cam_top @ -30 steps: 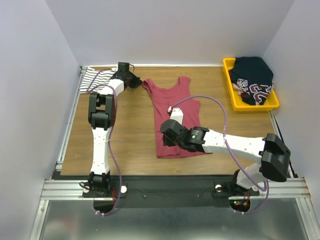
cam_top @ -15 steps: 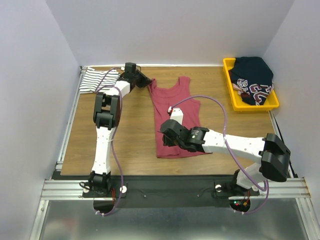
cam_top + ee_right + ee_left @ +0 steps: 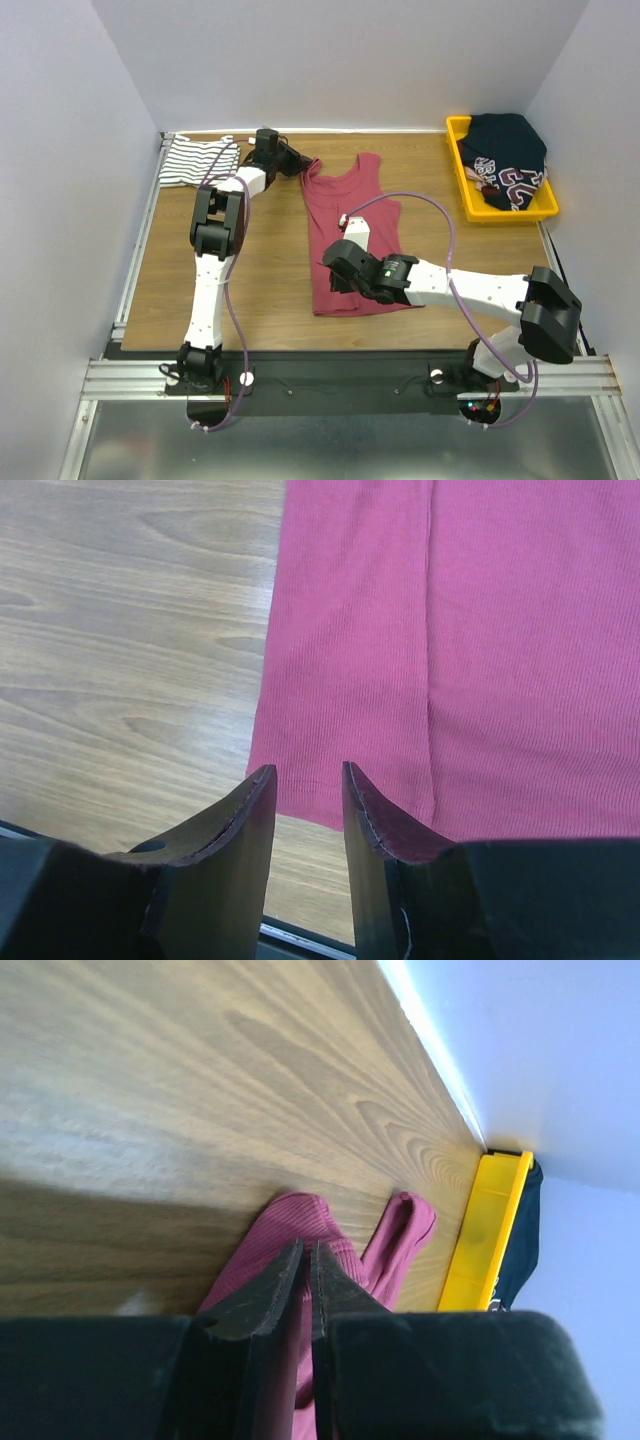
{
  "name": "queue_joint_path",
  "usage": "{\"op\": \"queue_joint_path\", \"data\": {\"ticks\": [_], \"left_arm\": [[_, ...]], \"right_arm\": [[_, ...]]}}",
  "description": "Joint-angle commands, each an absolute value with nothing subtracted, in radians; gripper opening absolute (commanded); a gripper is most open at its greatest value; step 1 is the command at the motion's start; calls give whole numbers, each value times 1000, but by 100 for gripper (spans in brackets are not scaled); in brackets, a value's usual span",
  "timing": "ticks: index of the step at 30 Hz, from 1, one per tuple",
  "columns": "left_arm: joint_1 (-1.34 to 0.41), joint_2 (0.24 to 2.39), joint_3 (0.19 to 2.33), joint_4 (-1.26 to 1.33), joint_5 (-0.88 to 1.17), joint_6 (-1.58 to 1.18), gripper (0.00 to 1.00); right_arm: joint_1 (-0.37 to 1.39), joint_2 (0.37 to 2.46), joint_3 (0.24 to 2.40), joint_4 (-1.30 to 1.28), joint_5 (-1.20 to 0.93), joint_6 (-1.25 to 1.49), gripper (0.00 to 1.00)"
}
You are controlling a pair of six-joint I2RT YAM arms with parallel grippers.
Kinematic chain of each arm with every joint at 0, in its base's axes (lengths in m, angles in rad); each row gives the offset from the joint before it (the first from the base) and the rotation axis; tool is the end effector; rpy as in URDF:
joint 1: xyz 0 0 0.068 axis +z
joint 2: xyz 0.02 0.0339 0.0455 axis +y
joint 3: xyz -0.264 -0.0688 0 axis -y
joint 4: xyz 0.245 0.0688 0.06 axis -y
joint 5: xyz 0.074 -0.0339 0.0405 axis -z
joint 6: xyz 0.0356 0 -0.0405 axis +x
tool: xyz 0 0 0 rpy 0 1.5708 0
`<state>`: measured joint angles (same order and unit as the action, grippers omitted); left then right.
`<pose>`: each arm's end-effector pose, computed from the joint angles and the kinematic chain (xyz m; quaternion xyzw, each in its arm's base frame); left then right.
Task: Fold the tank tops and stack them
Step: Fold the tank top
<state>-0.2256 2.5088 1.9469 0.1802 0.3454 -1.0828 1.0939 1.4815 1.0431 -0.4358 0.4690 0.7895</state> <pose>0.5548 -0.1397 0.1498 -0.2516 0.7823 -0.4487 0.3512 0.1573 0.2695 0.2457 -0.0602 0.9157 0.1399 0.3719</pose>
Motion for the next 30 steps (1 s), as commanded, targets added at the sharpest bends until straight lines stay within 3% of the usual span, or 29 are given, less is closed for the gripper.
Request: {"op": "queue_joint_path", "data": {"ticks": [1, 6, 11, 14, 15, 19, 23, 26, 29, 30], "left_arm": [[-230, 2396, 1922, 264, 334, -1106, 17], [-241, 2427, 1956, 253, 362, -1100, 10], [-245, 2393, 1907, 350, 408, -1104, 12], [-244, 2364, 1919, 382, 437, -1063, 33], [-244, 2355, 1930, 383, 440, -1049, 45], [-238, 2316, 1939, 391, 474, -1019, 58], [-216, 2194, 1853, 313, 418, -1002, 58], [-221, 2090, 1722, 163, 290, -947, 53], [-250, 1912, 1463, 146, 200, -959, 42], [-279, 1822, 1322, 143, 149, -975, 33]], "right_arm": [[1086, 1448, 1043, -399, 518, 796, 38], [1030, 1448, 1061, -394, 528, 773, 39], [887, 1509, 1123, -347, 434, 697, 39], [775, 1578, 1176, -289, 361, 649, 39], [755, 1618, 1193, -258, 342, 635, 39], [666, 1716, 1264, -189, 235, 626, 39], [609, 1807, 1347, -161, 189, 597, 39], [580, 1850, 1394, -163, 187, 575, 39], [531, 1853, 1379, -161, 158, 606, 39], [508, 1855, 1376, -161, 135, 610, 39]]}}
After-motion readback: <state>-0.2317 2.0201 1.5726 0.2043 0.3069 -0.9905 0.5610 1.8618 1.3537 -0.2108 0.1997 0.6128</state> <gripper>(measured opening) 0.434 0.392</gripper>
